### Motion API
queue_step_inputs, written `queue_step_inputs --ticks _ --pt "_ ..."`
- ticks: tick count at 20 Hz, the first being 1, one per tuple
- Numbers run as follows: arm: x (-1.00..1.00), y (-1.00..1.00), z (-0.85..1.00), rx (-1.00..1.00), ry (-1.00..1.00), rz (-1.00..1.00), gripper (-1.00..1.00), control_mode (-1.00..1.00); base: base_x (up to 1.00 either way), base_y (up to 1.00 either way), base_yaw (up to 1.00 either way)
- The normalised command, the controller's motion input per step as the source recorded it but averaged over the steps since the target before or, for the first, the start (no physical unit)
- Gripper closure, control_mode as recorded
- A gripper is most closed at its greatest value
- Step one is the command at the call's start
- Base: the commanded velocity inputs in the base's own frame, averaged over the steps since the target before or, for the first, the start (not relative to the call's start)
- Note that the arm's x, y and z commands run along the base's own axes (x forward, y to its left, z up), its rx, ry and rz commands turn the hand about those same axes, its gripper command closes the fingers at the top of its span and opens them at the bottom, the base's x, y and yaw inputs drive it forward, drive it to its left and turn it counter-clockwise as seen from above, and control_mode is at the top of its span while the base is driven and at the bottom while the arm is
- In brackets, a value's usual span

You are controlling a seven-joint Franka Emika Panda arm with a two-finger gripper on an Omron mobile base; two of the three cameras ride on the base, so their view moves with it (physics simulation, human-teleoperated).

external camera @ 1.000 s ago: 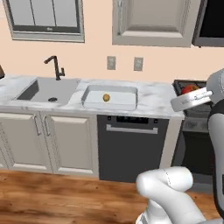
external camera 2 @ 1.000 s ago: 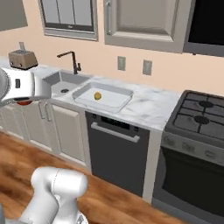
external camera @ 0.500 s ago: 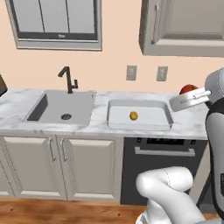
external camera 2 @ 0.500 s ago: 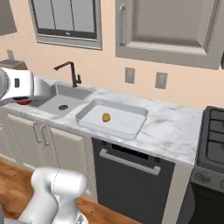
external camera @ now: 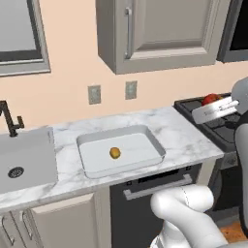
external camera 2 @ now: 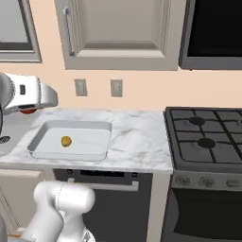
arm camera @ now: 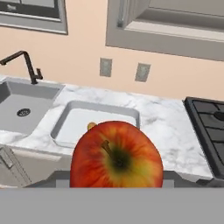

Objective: Pick up both apples from the fridge and place them inside the tupperware on the counter.

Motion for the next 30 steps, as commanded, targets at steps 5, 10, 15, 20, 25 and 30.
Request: queue_step_inputs --ticks 5,10,15,20,25,30 --pt "0.0 0.0 0.0 0.0 0.0 0.0 1.0 1.0 0.77 0.14 -0.58" --pt "0.0 0.0 0.0 0.0 0.0 0.0 1.0 1.0 0.86 0.34 0.01" --pt "0.14 0.02 -0.03 0.0 0.1 0.1 1.0 -1.0 0.6 0.18 0.32" --pt "0.7 0.05 -0.19 0.0 0.5 0.52 1.0 -1.0 0.0 0.0 0.0" --pt "0.49 0.21 -0.49 -0.01 0.67 0.19 1.0 -1.0 0.0 0.0 0.0" --pt "0.14 0.39 -0.76 -0.16 0.47 0.0 1.0 -1.0 0.0 0.0 0.0"
